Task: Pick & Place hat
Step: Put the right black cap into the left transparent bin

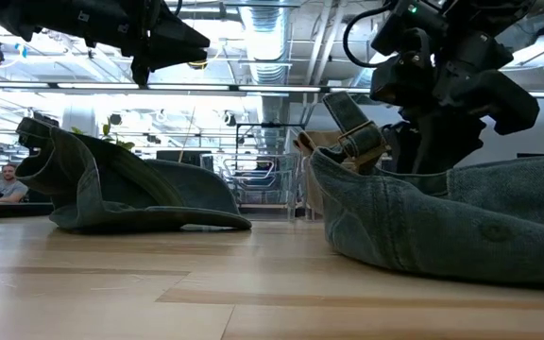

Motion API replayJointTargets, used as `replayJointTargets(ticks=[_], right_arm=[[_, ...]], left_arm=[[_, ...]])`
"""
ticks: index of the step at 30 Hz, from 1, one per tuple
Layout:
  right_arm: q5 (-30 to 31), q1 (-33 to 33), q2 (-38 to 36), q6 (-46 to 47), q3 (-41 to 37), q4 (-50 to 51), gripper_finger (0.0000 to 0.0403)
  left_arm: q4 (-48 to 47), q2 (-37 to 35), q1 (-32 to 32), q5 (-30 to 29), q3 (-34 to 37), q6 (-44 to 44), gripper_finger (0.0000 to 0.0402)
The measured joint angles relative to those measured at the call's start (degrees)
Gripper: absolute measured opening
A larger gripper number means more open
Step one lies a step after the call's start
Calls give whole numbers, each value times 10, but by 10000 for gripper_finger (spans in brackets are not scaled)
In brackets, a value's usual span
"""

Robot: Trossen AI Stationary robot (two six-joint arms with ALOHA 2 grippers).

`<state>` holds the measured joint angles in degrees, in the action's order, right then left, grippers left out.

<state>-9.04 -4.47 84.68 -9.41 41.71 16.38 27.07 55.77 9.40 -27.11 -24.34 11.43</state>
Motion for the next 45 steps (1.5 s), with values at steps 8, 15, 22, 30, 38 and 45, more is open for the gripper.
replayJointTargets(ticks=[8,15,22,30,38,45], right_arm=[[0,0,0,0,0,0,109],[0,0,0,0,0,1,89],[-3,0,0,-12,0,27,48],[-32,0,-1,-26,0,34,8],[-35,14,-5,-42,0,39,3],[-26,40,-60,-53,-1,52,1]], left_arm=[[0,0,0,0,0,0,116],[0,0,0,0,0,0,116],[0,0,0,0,0,0,116],[0,0,0,0,0,0,116],[0,0,0,0,0,0,116],[0,0,0,0,0,0,116]])
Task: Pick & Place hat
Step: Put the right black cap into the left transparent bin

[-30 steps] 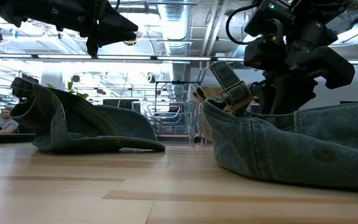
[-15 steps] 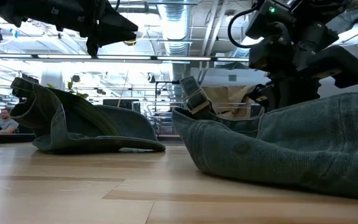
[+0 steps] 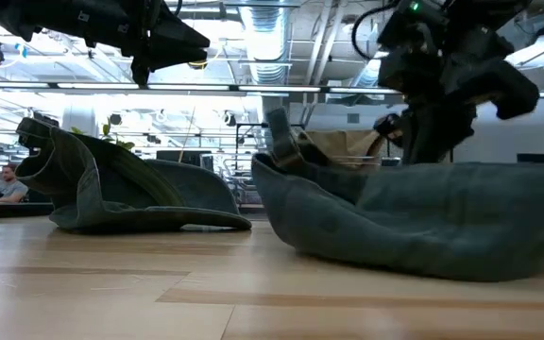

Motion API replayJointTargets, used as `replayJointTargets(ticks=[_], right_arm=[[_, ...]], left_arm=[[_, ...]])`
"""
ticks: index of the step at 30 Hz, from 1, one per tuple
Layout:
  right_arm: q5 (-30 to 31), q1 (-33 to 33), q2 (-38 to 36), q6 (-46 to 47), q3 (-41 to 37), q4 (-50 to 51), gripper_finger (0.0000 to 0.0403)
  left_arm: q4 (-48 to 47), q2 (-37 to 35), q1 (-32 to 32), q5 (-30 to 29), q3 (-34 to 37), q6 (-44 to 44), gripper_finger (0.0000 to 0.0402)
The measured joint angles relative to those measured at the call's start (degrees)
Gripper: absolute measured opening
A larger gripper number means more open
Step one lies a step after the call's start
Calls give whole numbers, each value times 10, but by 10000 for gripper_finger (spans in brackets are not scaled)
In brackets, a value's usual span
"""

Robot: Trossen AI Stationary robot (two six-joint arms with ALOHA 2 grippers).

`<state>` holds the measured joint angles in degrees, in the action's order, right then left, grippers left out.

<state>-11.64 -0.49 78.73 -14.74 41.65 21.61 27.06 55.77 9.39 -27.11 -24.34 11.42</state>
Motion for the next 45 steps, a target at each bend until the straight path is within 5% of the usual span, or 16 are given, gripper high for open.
replayJointTargets(ticks=[11,17,23,28,33,38,42,45], right_arm=[[37,13,-159,5,-7,4,0],[157,-2,-293,59,-75,-34,0],[286,-16,-446,143,-195,-215,0],[283,-47,-528,143,-306,-456,0],[281,-95,-557,17,-375,-588,0],[599,-94,-561,52,-392,-605,0],[462,-92,-559,38,-393,-611,0],[440,-94,-559,38,-393,-624,0]], left_arm=[[0,0,0,0,0,0,116],[0,0,0,0,0,0,116],[0,0,0,0,0,0,116],[0,0,0,0,0,0,116],[0,0,0,0,0,0,116],[0,0,0,0,0,0,116],[0,0,0,0,0,0,116],[0,0,0,0,0,0,116]])
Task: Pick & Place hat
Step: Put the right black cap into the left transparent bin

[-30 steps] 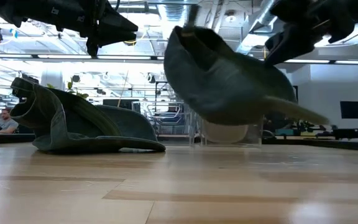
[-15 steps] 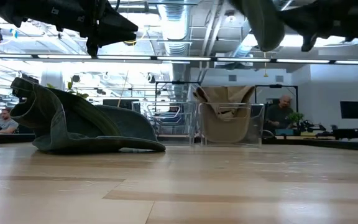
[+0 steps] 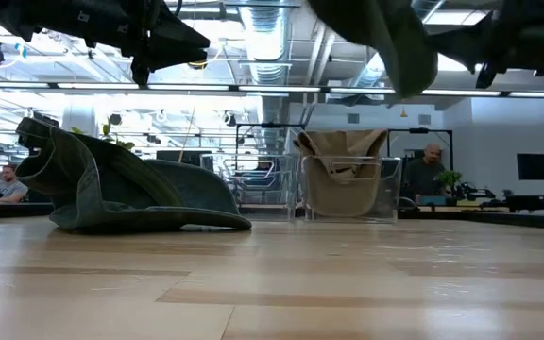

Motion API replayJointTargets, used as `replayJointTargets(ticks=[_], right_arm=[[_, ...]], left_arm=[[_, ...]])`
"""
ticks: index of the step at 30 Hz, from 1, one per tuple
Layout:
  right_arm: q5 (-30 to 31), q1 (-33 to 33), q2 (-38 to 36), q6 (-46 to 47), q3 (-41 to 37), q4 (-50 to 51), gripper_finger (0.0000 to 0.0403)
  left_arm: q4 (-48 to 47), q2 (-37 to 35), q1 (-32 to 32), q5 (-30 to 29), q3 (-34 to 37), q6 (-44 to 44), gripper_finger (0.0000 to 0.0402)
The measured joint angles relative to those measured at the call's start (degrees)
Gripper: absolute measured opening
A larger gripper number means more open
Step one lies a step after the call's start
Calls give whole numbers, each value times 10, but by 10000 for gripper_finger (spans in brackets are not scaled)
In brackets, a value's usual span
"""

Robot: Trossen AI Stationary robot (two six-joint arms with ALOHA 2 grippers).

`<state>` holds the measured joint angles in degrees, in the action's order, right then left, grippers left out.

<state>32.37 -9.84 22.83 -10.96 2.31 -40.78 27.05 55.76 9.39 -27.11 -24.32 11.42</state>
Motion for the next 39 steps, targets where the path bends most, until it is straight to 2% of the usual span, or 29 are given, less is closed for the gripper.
replayJointTargets(ticks=[6,8,12,19,23,29,32,36,39], right_arm=[[-28,1,0,-7,0,-33,0],[1,0,0,9,0,-34,0],[99,3,0,25,0,-30,0],[94,-4,0,56,0,8,0],[97,-11,0,70,0,37,0],[96,-18,23,70,0,39,0],[96,-14,40,71,0,26,0],[96,-13,63,68,0,0,0],[96,-13,77,65,1,-10,0]], left_arm=[[0,0,0,0,0,0,116],[0,0,0,0,0,0,116],[0,0,0,0,0,0,116],[6,0,0,1,0,0,116],[51,12,0,51,0,-2,116],[243,109,3,168,-3,-44,116],[314,173,3,185,-29,-66,116],[326,246,3,189,-102,-103,116],[326,286,2,247,-167,-131,115]])
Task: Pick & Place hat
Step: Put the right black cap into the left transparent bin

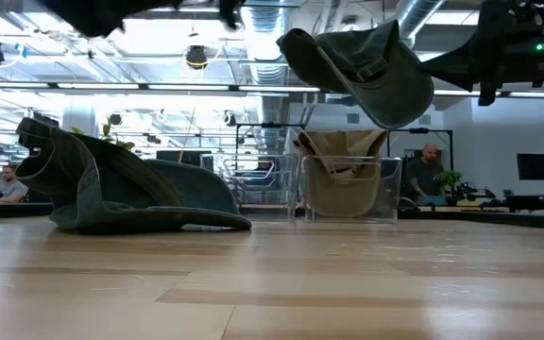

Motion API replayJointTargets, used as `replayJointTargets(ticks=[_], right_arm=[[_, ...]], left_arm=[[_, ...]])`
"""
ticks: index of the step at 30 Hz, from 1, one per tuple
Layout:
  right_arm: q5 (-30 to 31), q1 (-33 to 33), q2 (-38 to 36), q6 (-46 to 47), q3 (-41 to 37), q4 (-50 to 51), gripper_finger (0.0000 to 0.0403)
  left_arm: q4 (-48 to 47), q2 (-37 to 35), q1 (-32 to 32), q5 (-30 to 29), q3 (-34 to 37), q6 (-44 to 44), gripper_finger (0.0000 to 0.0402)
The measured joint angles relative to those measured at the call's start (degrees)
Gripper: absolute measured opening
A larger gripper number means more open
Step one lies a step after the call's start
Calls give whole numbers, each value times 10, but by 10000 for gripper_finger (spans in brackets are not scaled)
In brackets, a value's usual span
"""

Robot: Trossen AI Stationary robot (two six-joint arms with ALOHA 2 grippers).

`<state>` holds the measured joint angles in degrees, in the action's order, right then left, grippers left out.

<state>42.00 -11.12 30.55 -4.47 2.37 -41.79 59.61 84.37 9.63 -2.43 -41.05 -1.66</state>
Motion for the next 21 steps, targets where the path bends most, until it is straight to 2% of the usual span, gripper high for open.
replayJointTargets(ticks=[2,4,9,11,13,16,18,21], right_arm=[[2,0,8,-3,0,-6,0],[3,0,14,-4,0,-9,0],[2,-1,21,-4,0,-19,0],[0,-4,21,-5,0,-21,0],[0,-5,21,-11,0,-22,0],[0,-5,21,-20,0,-24,0],[0,-4,21,-21,0,-25,0],[0,0,21,-22,0,-26,0]], left_arm=[[-4,22,1,51,-42,-21,113],[-22,36,1,74,-82,-49,111],[-91,59,-7,57,-166,-132,106],[-112,68,-12,57,-194,-134,106],[-113,76,-17,78,-217,-68,106],[-111,90,-28,181,-249,79,105],[-112,102,-30,235,-264,129,105],[-117,121,-32,242,-274,172,105]])
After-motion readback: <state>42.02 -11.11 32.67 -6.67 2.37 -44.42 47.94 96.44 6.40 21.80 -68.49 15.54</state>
